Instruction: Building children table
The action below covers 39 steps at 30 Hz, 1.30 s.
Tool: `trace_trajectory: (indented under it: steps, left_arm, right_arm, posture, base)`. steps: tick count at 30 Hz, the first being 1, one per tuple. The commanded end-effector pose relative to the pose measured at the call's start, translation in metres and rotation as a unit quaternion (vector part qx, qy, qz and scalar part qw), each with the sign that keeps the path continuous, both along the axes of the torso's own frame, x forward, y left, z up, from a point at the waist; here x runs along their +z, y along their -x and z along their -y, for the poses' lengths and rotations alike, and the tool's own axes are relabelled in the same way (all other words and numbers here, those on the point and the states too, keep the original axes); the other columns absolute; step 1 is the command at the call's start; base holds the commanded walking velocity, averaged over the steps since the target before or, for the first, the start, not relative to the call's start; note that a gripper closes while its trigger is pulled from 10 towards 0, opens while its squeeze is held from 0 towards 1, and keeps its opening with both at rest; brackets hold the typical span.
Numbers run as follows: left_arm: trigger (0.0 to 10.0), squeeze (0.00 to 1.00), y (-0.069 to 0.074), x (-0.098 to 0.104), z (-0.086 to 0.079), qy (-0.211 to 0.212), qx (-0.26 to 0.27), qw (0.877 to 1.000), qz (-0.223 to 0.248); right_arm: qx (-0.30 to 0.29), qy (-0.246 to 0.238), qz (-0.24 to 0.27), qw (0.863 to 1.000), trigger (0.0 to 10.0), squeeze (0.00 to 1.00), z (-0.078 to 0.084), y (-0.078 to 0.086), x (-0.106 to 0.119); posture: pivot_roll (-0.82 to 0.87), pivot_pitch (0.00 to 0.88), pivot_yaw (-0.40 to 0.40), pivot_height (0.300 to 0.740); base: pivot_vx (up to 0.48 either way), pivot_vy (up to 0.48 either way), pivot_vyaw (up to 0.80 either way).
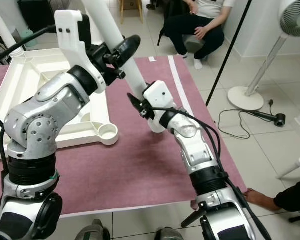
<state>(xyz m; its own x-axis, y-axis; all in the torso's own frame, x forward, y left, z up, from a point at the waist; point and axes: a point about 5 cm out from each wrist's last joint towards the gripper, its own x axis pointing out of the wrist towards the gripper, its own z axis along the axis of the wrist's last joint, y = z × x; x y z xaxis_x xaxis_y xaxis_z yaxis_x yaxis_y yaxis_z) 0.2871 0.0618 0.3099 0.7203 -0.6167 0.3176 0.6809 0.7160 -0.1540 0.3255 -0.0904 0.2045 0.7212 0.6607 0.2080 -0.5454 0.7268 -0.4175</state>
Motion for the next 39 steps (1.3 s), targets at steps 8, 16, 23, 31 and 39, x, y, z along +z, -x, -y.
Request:
trace_trajectory:
  steps: [8, 16, 23, 31, 39]
  left_arm:
    - [0.0, 0.00, 0.023, 0.012, 0.018, -0.012, -0.128, 0.990, 0.059]
    - [0.0, 0.00, 0.029, 0.011, 0.012, -0.011, -0.228, 0.970, 0.084]
    - [0.0, 0.00, 0.040, 0.027, -0.014, 0.058, -0.362, 0.923, 0.119]
    - [0.0, 0.00, 0.045, 0.028, -0.009, 0.077, -0.401, 0.906, 0.111]
    - [0.0, 0.00, 0.043, 0.023, -0.010, 0.074, -0.420, 0.898, 0.110]
  right_arm:
    - [0.088, -0.048, -0.042, 0.994, 10.0, 1.00, -0.006, 0.010, 0.012]
    - [0.294, -0.051, -0.140, 0.944, 10.0, 0.00, 0.005, 0.050, 0.022]
    - [0.401, -0.054, -0.236, 0.884, 10.0, 0.00, 0.026, 0.076, 0.021]
    - [0.417, -0.105, -0.262, 0.864, 6.6, 0.00, 0.030, 0.075, 0.031]
    - [0.423, -0.127, -0.264, 0.857, 0.0, 0.00, 0.032, 0.075, 0.038]
  posture:
    - [0.05, 0.000, 0.034, 0.740]
    - [0.04, 0.000, 0.032, 0.740]
    - [0.03, 0.000, 0.030, 0.740]
    - [0.03, 0.000, 0.031, 0.740]
    - [0.03, 0.000, 0.032, 0.740]
  base:
    - [0.000, 0.000, 0.00]
    - [0.000, 0.000, 0.00]
    - [0.000, 0.000, 0.00]
    - [0.000, 0.000, 0.00]
    - [0.000, 0.000, 0.00]
